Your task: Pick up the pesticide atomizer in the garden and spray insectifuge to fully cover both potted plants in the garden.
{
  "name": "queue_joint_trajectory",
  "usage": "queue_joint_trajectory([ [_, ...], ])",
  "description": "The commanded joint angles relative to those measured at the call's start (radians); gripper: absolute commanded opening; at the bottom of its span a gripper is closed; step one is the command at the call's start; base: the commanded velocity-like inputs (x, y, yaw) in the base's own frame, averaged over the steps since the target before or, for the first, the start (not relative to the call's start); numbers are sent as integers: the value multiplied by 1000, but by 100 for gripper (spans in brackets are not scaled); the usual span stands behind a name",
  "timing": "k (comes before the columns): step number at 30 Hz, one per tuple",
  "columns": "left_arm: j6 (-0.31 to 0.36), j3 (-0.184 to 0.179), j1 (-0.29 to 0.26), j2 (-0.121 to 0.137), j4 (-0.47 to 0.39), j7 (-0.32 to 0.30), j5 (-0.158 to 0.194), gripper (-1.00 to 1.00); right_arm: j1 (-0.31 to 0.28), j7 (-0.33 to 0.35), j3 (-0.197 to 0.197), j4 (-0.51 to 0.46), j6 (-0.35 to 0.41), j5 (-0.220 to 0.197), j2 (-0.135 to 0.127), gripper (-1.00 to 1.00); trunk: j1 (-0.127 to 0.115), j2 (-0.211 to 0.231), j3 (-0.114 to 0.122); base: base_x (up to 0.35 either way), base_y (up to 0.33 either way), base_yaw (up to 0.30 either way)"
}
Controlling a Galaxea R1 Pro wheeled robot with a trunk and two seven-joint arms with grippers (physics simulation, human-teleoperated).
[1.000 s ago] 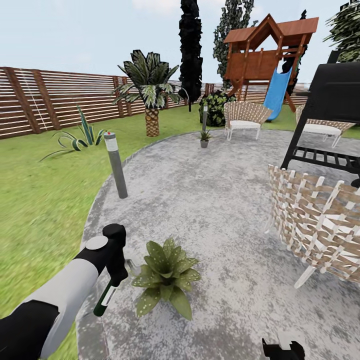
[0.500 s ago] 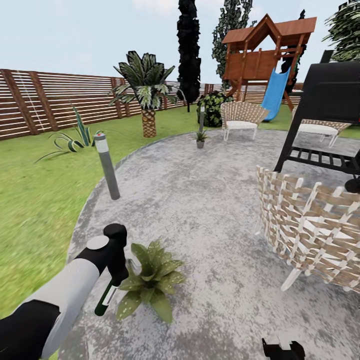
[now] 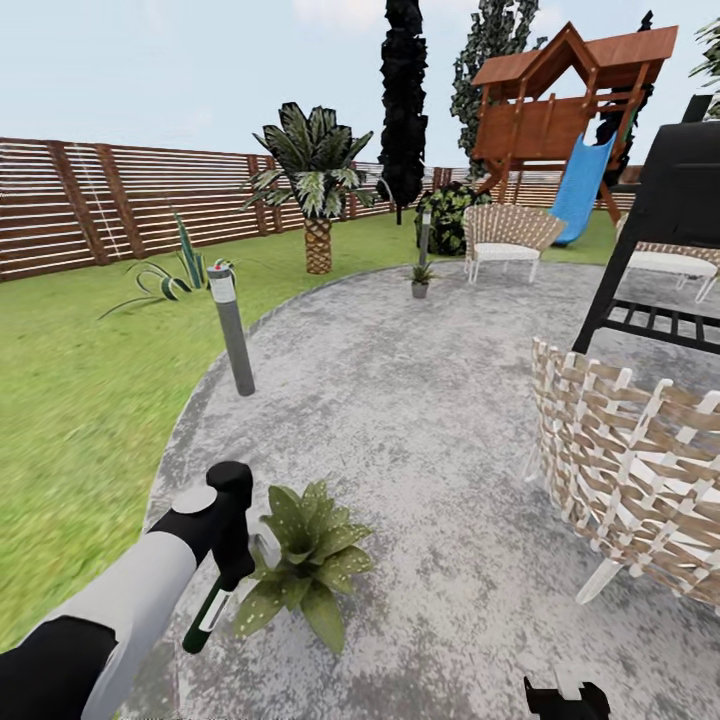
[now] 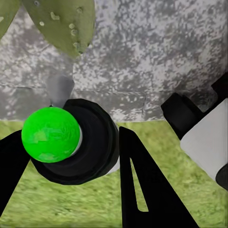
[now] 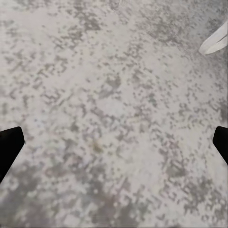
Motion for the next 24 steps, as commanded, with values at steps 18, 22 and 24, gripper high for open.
queue_joint_trajectory([
  [18, 21, -19, 29, -9, -3, -9, -5, -100, -1, -6, -5, 2, -2, 11, 0, 100, 0, 0, -1, -41, -145, 10],
  [22, 23, -14, 30, 1, -1, -9, -4, -100, -1, -6, -5, 2, -3, 11, 0, 100, 0, 0, -1, -136, -210, 204],
  [24, 24, -11, 30, 22, -1, -9, -1, -100, -1, -6, -5, 2, -2, 11, 0, 100, 0, 0, -1, -48, -46, 266],
])
